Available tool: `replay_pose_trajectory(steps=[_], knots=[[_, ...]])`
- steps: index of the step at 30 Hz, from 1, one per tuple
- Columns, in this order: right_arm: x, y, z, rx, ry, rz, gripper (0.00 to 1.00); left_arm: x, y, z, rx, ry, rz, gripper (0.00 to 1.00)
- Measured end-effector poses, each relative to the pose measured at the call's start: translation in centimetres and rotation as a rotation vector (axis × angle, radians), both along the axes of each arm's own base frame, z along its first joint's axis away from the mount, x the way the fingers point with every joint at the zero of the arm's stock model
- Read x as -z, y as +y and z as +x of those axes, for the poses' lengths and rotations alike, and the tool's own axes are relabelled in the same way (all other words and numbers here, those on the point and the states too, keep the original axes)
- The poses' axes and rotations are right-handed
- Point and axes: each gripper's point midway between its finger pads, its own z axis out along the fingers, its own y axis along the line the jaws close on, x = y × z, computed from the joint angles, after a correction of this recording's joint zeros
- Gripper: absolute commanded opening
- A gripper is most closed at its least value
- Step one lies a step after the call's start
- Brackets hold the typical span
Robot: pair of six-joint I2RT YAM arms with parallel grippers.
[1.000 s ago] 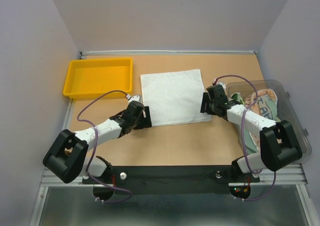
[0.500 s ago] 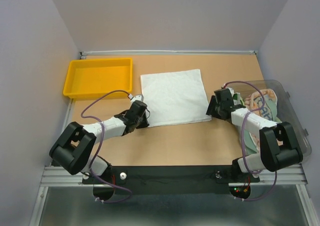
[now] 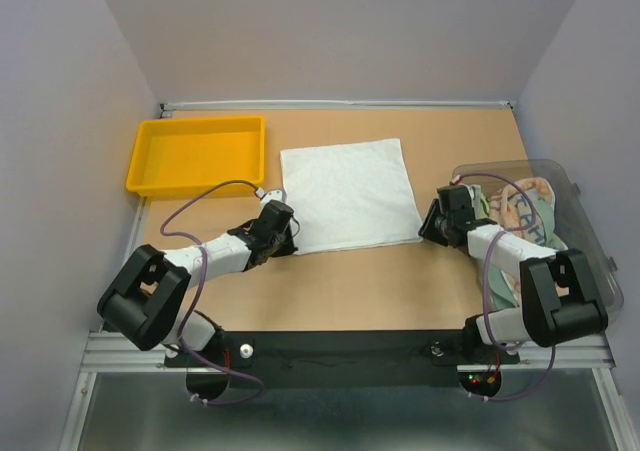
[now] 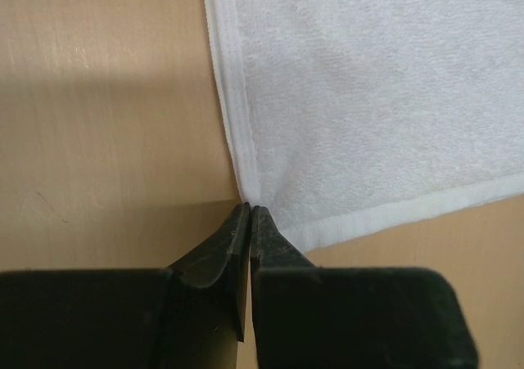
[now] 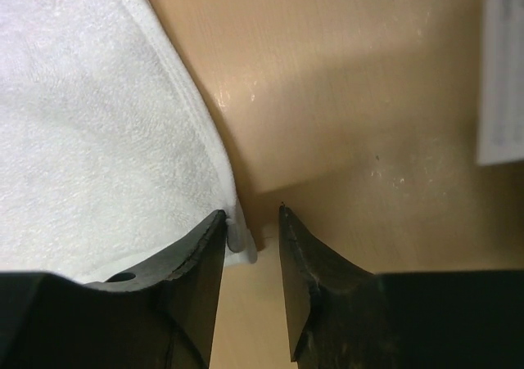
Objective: Fold and stack the towels
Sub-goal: Fold the towel
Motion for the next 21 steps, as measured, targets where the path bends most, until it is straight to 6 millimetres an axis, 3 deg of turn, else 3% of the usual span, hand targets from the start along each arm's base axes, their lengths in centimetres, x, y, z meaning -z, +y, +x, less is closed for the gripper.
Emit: replay_pose_trajectory(steps=[7,14,15,16,18,19,21], knots=[[0.0,-0.5,-1.3,0.035,-0.02,0.042,0.38,-0.3,1.4,0.3,-0.039,0.013,-0.006,0.0],[-0.1,0.1,-2.1,0.019,-0.027,0.088,0.39,0.1,2.5,-0.7,-0.053,0.039,-0.013,0.2],[-0.2,0.3,-2.3,0.01,-0.028,0.096,0.4,0.1,2.5,-0.8,-0.051,0.042,-0.016,0.23],[-0.4,0.5,-2.4,-0.001,-0.029,0.104,0.42,0.0,2.6,-0.9,-0.049,0.043,-0.016,0.35],[-1.1,1.0,-2.5,-0.033,-0.041,0.126,0.44,-0.2,2.8,-1.2,-0.049,0.046,-0.011,0.48],[-1.8,1.5,-2.4,-0.058,-0.051,0.141,0.46,-0.5,3.0,-1.4,-0.051,0.044,-0.009,0.6],[-3.4,2.4,-1.7,-0.103,-0.078,0.169,0.47,-1.3,3.4,-1.6,-0.056,0.034,0.0,0.76]])
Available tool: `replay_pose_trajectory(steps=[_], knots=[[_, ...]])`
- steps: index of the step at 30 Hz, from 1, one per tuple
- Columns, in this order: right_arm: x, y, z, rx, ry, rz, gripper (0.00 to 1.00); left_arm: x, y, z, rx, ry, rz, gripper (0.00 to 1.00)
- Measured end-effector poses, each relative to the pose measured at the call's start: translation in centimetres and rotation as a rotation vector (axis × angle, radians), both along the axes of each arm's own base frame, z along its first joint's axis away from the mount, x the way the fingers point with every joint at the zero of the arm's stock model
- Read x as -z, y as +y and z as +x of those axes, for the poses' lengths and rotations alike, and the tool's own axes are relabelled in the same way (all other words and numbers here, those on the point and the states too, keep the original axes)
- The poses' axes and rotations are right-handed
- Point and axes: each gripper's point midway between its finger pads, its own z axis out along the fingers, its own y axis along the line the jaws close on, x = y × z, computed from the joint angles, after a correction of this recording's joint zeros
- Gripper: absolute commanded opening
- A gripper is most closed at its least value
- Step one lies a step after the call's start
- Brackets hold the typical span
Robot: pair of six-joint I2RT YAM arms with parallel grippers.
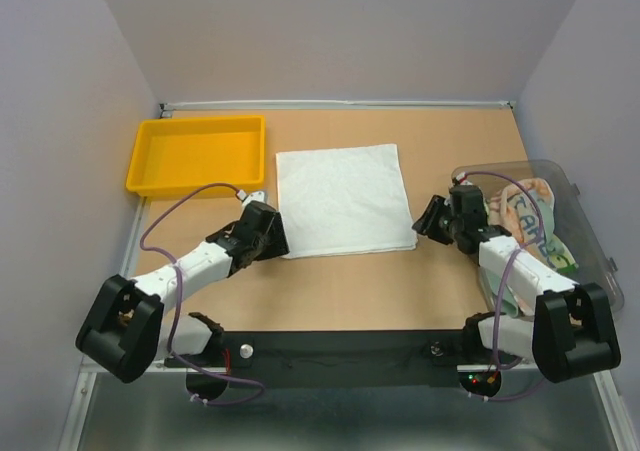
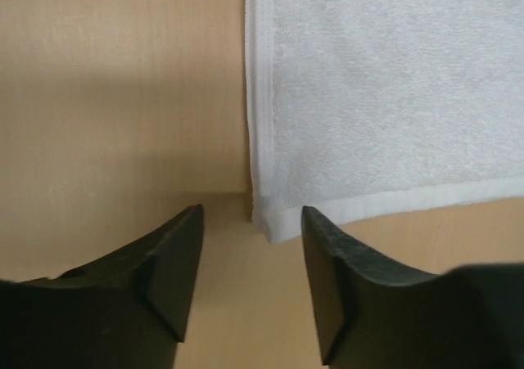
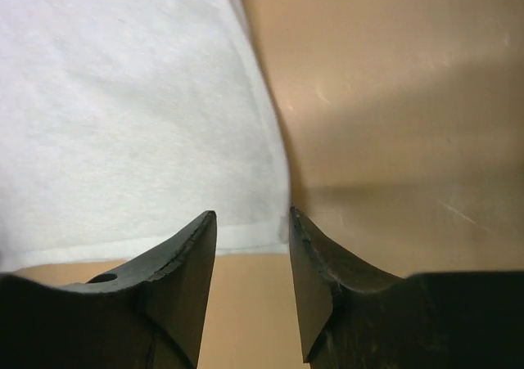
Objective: Fold and stack the towels
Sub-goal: Fold the towel
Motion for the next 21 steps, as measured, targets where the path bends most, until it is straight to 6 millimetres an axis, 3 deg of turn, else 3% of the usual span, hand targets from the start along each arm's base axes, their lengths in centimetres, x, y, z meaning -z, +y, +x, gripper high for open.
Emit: replay_pose_trajectory(steps=[3,5,8,11,12,16,21], knots=[[-3.5,1.6,2.1,-0.066,-0.079,0.049,0.49,-2.7,0.3,0.4,-0.009,-0.055,-0.002,0.86],[-5.8,2.7,3.6,-0.108,-0.139,0.087,0.49,-4.7,0.0,1.1,-0.012,-0.1,-0.023,0.86],[-6.7,4.3,4.8,-0.159,-0.171,0.13,0.49,-8.2,-1.4,2.2,0.006,-0.179,-0.08,0.82],[-5.4,5.6,4.5,-0.193,-0.13,0.153,0.49,-9.4,-3.1,2.6,0.048,-0.207,-0.124,0.71],[-4.8,6.1,4.3,-0.206,-0.119,0.161,0.49,-8.9,-3.7,2.6,0.065,-0.195,-0.131,0.64],[-1.7,6.7,2.6,-0.214,-0.047,0.182,0.49,-6.0,-4.8,2.5,0.097,-0.135,-0.127,0.54],[2.7,5.6,-0.5,-0.143,0.069,0.186,0.49,0.0,-3.1,0.5,0.078,-0.011,-0.062,0.42]])
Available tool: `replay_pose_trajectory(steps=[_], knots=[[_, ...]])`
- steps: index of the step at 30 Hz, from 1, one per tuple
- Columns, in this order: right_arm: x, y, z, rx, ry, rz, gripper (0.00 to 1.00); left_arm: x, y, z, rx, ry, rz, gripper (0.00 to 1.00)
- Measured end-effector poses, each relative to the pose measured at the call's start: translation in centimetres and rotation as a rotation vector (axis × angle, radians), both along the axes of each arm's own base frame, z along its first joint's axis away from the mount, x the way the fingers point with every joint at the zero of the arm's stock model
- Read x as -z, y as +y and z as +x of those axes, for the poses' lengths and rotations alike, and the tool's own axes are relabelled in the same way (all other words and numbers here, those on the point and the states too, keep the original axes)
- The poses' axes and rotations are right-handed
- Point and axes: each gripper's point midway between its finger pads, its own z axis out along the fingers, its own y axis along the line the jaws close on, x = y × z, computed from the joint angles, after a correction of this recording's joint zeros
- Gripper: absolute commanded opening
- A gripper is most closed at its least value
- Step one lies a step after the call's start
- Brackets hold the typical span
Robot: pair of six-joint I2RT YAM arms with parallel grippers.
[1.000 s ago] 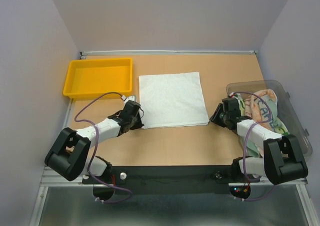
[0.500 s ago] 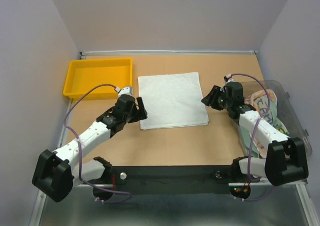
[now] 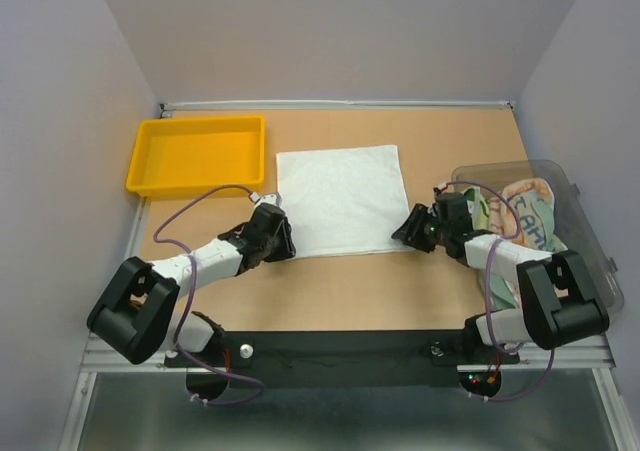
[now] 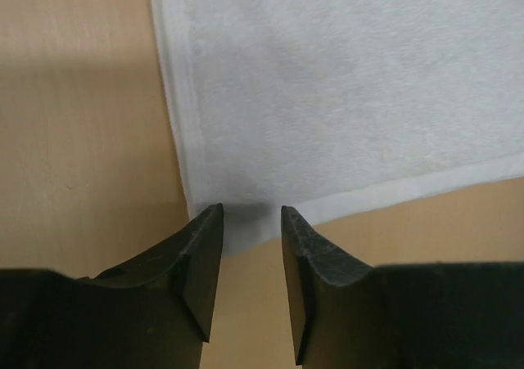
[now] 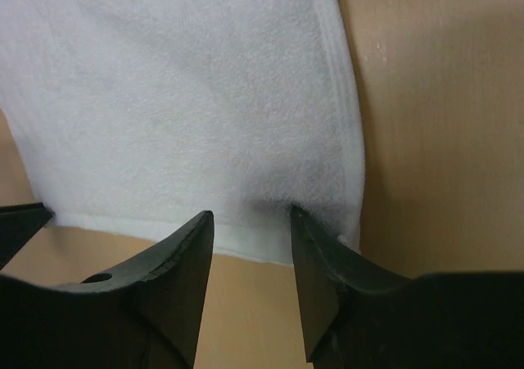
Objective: Fold and stack the towels
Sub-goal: Fold the towel
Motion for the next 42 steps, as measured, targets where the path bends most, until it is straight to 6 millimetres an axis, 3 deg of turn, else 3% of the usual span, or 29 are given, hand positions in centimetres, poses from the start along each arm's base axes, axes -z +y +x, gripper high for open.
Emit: replay_pose_trajectory(steps=[1,6,9,12,13,16,17,20,23,26,28,32,37,40,42], knots=[[0.0,-0.2,0.0,0.022,-0.006,0.002,0.49,1.1,0.5,-0.6,-0.011,0.027,0.007,0.38],[0.2,-1.5,-1.8,0.111,0.003,-0.002,0.5,1.2,0.5,-1.0,-0.031,0.025,-0.057,0.37],[-0.2,-2.6,-3.6,0.156,0.008,-0.014,0.5,1.1,0.6,-3.2,-0.026,0.045,-0.112,0.37],[-1.0,-3.6,-4.9,0.193,-0.008,-0.031,0.5,0.8,0.8,-5.7,-0.022,0.063,-0.163,0.5],[-1.8,-3.9,-5.0,0.201,-0.034,-0.03,0.54,0.3,0.8,-6.5,-0.021,0.068,-0.189,0.58],[-3.5,-3.9,-4.5,0.199,-0.077,-0.031,0.57,-1.6,0.5,-6.6,-0.024,0.03,-0.239,0.72],[-4.7,-3.7,-3.5,0.189,-0.104,-0.032,0.57,-2.1,0.4,-6.4,-0.029,0.018,-0.246,0.73],[-7.5,-2.7,-0.4,0.159,-0.172,-0.019,0.57,-6.5,-0.6,-3.3,-0.035,-0.088,-0.269,0.73],[-10.3,-1.0,4.1,0.122,-0.261,0.012,0.57,-11.3,-1.9,2.1,-0.048,-0.218,-0.286,0.7],[-11.8,0.8,9.5,0.094,-0.336,0.043,0.57,-13.1,-1.9,8.0,-0.081,-0.283,-0.277,0.65],[-11.5,1.9,12.5,0.08,-0.357,0.053,0.57,-12.5,-1.4,12.8,-0.109,-0.3,-0.239,0.63],[-10.0,3.8,18.3,0.054,-0.389,0.071,0.57,-9.2,-1.1,18.2,-0.114,-0.272,-0.177,0.56],[-7.0,5.3,23.6,0.034,-0.41,0.073,0.57,-4.2,-0.5,21.4,-0.116,-0.202,-0.119,0.55],[-4.7,5.4,25.8,0.047,-0.401,0.079,0.56,-2.4,-0.4,22.8,-0.115,-0.183,-0.099,0.55],[-2.6,4.5,26.3,0.072,-0.37,0.074,0.56,-1.3,-0.3,23.3,-0.12,-0.168,-0.089,0.55]])
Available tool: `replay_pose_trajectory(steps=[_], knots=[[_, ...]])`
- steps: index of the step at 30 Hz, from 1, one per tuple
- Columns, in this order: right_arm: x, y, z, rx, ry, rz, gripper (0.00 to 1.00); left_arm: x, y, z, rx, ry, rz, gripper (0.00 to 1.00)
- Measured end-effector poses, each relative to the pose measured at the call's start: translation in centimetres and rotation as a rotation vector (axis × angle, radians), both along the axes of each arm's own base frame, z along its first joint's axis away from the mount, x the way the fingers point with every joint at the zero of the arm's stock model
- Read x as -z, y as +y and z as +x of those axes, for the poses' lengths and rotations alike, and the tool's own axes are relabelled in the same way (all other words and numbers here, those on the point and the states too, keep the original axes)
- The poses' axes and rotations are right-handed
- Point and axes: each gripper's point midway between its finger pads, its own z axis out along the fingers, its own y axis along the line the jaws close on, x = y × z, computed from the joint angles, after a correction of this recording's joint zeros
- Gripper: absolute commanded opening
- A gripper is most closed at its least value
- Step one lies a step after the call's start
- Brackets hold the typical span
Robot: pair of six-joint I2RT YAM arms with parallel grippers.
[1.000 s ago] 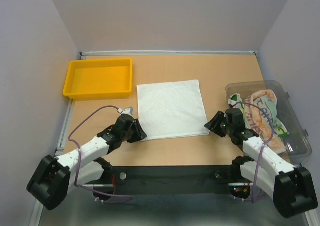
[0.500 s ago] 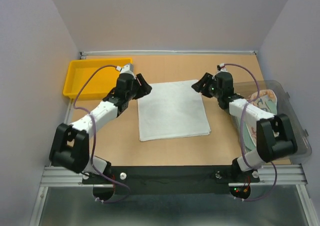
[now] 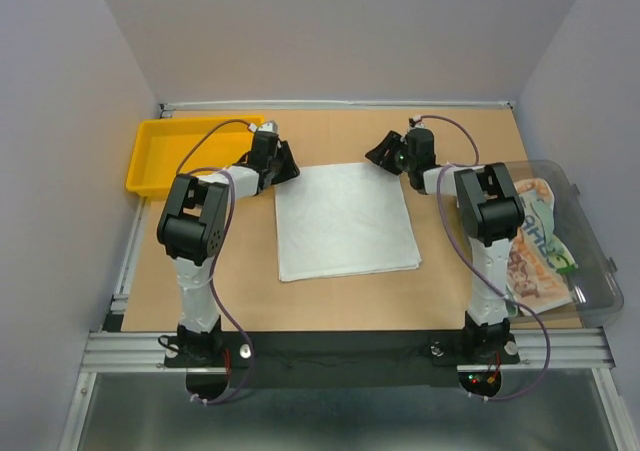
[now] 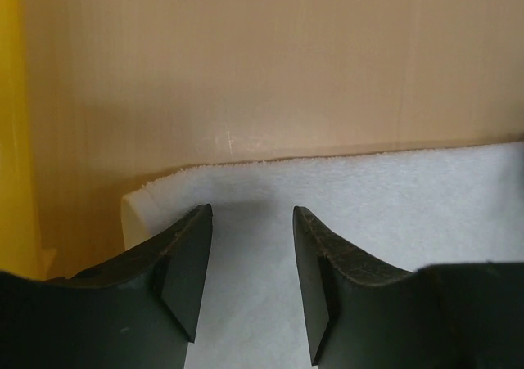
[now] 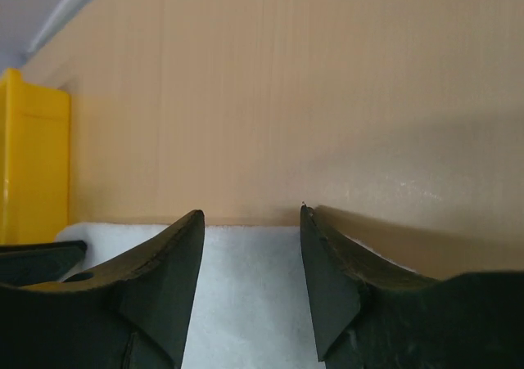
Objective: Fold and stack the towels
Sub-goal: Fold the towel
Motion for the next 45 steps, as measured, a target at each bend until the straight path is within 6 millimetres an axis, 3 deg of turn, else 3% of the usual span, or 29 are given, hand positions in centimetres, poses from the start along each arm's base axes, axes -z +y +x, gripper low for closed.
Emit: replay_pose_trajectory(steps=[1,6,11,15,16,19,24,26,29,32,38,41,45], knots=[[0.8,-0.5,0.0,0.014,0.02,0.006,0.56,0.5,0.1,0.0,-0.002,0.008,0.003,0.55],[1.2,-3.4,0.7,0.081,0.01,0.035,0.57,0.8,0.6,0.3,-0.029,0.009,0.002,0.59],[1.0,-5.3,0.7,0.091,-0.009,-0.017,0.57,0.4,0.4,0.5,-0.018,0.0,0.005,0.77],[0.4,-5.9,0.8,0.016,-0.022,-0.173,0.58,-1.4,0.4,0.8,0.017,-0.018,0.037,0.92],[0.4,-6.1,0.8,0.002,-0.027,-0.2,0.59,-2.1,0.4,0.8,0.024,-0.024,0.043,0.99],[-1.1,-6.6,1.1,-0.073,-0.057,-0.336,0.59,-6.4,0.6,1.0,0.059,-0.091,0.076,0.98],[-2.7,-7.4,1.3,-0.189,-0.098,-0.515,0.59,-15.6,1.5,0.2,0.089,-0.263,0.121,0.99],[-2.8,-7.4,1.0,-0.258,-0.099,-0.569,0.57,-18.4,2.1,-0.8,0.104,-0.315,0.148,0.99],[-2.8,-7.2,0.4,-0.353,-0.097,-0.616,0.56,-20.5,2.9,-2.2,0.128,-0.365,0.191,0.99],[-2.3,-7.0,0.1,-0.428,-0.09,-0.649,0.56,-19.8,3.8,-3.7,0.156,-0.358,0.252,0.99],[0.6,-7.0,-1.0,-0.509,-0.028,-0.667,0.54,-15.9,4.7,-5.3,0.209,-0.275,0.335,0.99],[2.3,-7.0,-1.7,-0.537,0.015,-0.663,0.52,-15.5,4.8,-5.5,0.226,-0.268,0.354,0.98],[2.4,-6.9,-1.7,-0.55,0.011,-0.665,0.45,-15.2,4.7,-5.4,0.244,-0.268,0.367,0.98]])
